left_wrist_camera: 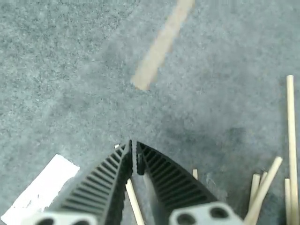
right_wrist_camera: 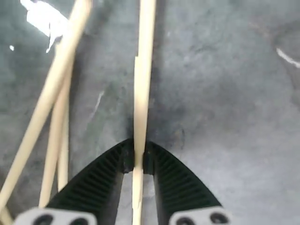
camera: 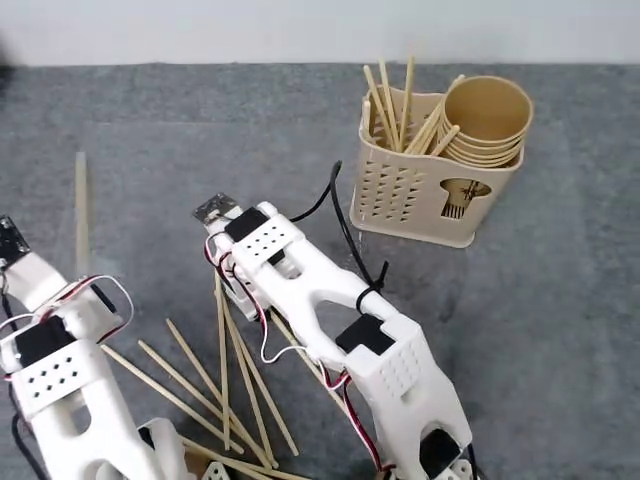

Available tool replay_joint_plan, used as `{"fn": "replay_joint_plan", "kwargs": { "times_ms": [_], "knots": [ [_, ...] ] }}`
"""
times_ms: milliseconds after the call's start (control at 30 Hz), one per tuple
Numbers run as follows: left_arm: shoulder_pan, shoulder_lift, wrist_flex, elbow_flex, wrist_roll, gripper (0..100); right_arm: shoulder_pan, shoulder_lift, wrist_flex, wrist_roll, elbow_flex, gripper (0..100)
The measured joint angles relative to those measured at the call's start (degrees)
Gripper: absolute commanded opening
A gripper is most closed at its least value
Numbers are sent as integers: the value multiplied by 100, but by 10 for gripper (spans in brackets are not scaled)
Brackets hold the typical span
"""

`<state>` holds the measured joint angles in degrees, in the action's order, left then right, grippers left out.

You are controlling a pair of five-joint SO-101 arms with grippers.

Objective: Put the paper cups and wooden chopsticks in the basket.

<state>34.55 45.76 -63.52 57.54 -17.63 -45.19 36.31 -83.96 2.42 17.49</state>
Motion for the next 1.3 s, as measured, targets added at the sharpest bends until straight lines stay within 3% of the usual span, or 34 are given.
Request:
{"fn": "replay_joint_plan", "kwargs": {
  "times_ms": [567,933,1300],
  "knots": [
    [0,0,0,53,0,13,782,-3508,-791,-352,0,9],
    [0,0,18,105,-9,13,1653,-4721,264,-396,1099,9],
    [0,0,53,149,-9,13,2514,-4730,2655,-431,1477,9]
  ]
}}
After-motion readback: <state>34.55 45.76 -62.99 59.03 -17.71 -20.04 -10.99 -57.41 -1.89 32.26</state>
